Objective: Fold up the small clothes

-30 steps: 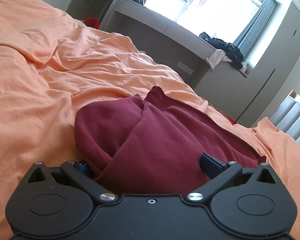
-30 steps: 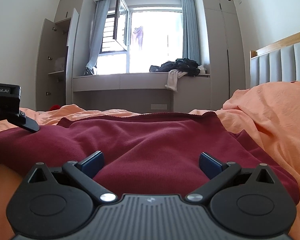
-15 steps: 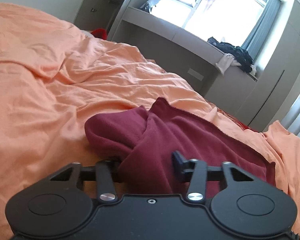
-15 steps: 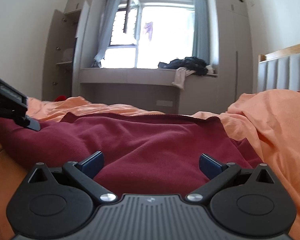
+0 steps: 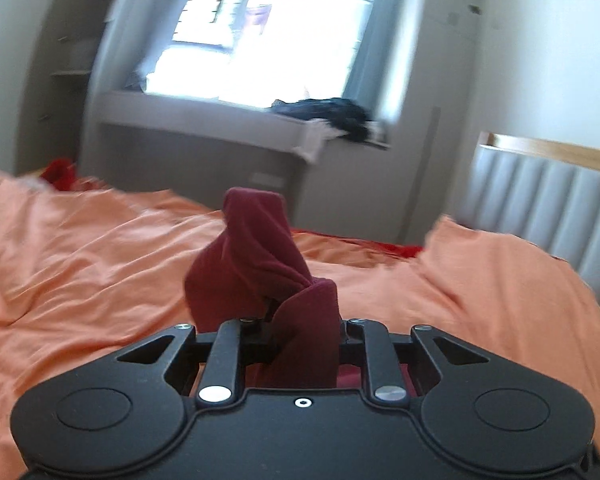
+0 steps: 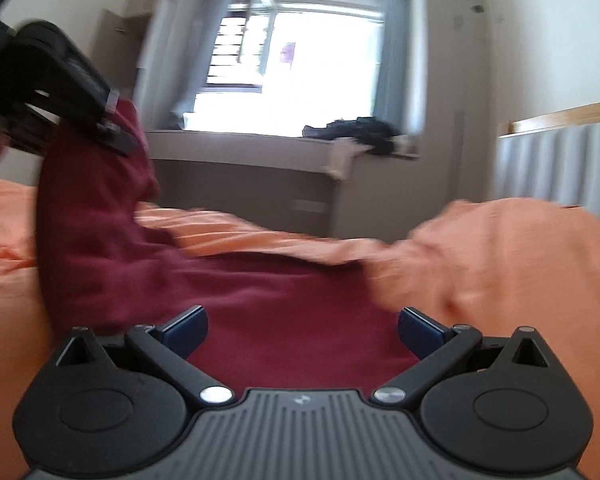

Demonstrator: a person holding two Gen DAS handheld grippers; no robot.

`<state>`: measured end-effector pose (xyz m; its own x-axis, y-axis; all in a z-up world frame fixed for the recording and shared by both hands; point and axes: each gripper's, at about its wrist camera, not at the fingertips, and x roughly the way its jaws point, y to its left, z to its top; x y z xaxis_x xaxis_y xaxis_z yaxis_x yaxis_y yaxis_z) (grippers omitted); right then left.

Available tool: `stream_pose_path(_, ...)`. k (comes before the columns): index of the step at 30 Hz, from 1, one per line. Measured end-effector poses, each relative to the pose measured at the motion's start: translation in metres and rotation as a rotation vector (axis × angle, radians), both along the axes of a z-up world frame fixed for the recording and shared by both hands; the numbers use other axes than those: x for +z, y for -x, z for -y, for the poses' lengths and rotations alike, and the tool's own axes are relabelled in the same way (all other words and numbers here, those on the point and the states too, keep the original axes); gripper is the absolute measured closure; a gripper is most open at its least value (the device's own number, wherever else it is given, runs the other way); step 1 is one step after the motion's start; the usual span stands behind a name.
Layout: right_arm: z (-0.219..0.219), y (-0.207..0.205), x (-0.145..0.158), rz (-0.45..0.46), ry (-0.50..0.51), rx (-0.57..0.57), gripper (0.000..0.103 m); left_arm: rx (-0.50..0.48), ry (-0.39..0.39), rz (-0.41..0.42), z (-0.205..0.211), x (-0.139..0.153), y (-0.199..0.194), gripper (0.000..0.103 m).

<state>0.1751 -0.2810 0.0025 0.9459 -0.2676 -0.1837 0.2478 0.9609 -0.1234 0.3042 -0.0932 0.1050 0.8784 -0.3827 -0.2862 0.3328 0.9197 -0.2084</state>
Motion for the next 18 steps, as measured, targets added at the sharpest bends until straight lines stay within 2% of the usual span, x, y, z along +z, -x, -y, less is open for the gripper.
stream_pose_path(4,0.057,0.009,0.014,0.006,-0.070,-0.152,0.000,-0.118,-0.061,0.003,0.050,-0.001,0.012,0.081)
stream_pose_path(9,0.118,0.028,0.021,0.005,-0.217,-0.256,0.000,-0.269,-0.193,-0.016,0.103,-0.030,0.031,0.081)
stream_pose_path(13,0.136,0.040,0.017,-0.027,-0.201,-0.287,0.000,-0.335,-0.325,-0.011,0.125,-0.059,0.050,0.081)
stream_pose_path(15,0.139,0.042,0.018,-0.030,-0.188,-0.276,0.000,-0.357,-0.365,-0.008,0.125,-0.069,0.055,0.079)
stream_pose_path(18,0.145,0.046,0.017,-0.030,-0.244,-0.218,0.000,-0.390,-0.410,0.010,0.124,-0.080,0.068,0.074)
